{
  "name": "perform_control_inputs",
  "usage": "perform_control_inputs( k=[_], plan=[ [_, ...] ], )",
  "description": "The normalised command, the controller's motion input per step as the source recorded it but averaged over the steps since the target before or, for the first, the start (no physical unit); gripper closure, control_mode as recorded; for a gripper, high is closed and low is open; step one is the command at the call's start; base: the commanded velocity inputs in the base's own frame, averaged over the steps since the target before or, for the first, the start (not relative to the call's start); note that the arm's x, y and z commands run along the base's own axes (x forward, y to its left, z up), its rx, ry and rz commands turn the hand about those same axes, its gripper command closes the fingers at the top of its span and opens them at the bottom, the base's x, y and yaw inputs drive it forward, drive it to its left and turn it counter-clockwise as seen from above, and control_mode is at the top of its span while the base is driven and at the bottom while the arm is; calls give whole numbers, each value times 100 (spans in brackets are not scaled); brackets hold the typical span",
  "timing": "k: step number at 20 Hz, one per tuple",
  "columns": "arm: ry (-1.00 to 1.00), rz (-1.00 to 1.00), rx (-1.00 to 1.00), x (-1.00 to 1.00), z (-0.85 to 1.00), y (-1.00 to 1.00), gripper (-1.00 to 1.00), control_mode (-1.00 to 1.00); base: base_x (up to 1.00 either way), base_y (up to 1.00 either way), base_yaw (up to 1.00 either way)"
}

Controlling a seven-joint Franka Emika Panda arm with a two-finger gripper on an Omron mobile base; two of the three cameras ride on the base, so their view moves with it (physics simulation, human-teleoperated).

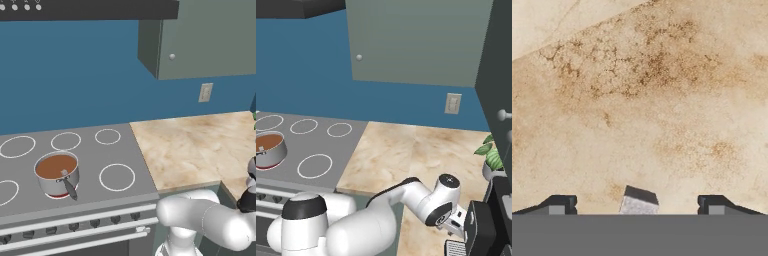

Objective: Pick up the sugar cube(s) and place them in the saucepan with hot chocolate.

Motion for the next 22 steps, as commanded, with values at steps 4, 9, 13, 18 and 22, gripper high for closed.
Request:
perform_control_inputs(
  k=[4, 9, 13, 18, 22],
  plan=[
    [0, 0, 0, 0, -13, 0, -100, -100, 0, 0, 0],
    [0, 0, 0, 0, -9, 0, 100, -100, 0, 0, 0],
    [0, 0, 0, 0, 0, 0, 100, -100, 0, 0, 0],
    [0, 0, 0, 0, 0, 0, 100, -100, 0, 0, 0],
    [0, 0, 0, 0, 0, 0, 100, -100, 0, 0, 0]
  ],
)
